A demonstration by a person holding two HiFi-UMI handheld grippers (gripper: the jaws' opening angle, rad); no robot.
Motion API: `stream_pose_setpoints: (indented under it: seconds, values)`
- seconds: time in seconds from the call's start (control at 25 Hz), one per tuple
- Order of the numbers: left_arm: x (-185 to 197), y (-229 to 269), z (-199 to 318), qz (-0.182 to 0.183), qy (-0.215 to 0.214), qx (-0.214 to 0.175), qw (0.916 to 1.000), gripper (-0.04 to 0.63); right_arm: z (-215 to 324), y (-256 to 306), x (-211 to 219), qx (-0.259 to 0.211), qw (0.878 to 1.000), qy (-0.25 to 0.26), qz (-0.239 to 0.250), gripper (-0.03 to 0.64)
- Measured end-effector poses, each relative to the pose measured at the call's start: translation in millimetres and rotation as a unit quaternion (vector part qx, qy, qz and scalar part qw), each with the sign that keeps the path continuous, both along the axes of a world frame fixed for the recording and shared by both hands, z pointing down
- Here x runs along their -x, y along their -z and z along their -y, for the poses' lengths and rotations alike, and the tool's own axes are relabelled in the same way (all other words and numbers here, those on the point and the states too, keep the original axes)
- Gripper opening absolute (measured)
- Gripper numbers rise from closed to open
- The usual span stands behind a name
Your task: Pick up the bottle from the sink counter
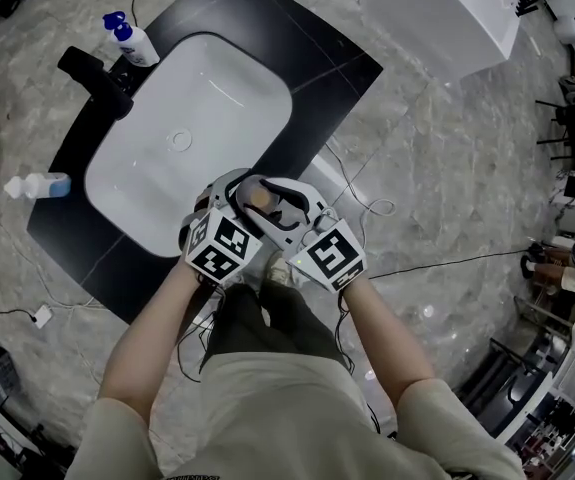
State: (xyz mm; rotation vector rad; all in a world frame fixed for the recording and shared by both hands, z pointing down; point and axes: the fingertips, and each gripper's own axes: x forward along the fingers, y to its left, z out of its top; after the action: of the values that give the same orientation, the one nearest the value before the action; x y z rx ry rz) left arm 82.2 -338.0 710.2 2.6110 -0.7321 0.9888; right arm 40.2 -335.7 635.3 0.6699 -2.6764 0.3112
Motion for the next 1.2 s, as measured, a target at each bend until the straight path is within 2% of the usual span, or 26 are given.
stream_pose_setpoints:
  seconds: [0.16,0.44,0.92,1.2]
  values:
    - [2,0,-5,0.01,-0.006,0.008,0.9999,0.383,-5,2,3,-0.017,1.0,0.009,-0.012,0.122]
    - [1,28,-17,0.006,-0.017,0.016,0.9997,0.383,-15,31,1,-0.008,1.0,0.001,0.013,0.12]
    - [-9,177,-52,-0.028,-0.038,-0.019,0.9987,0.383,-51,179,-3,-0.05,0.998,-0.017,0.038,0.12]
    - [-7,249,-86,-0.024,-0.042,-0.043,0.9979,0.383,-87,253,-3,-0.071,0.996,-0.017,0.058,0.12]
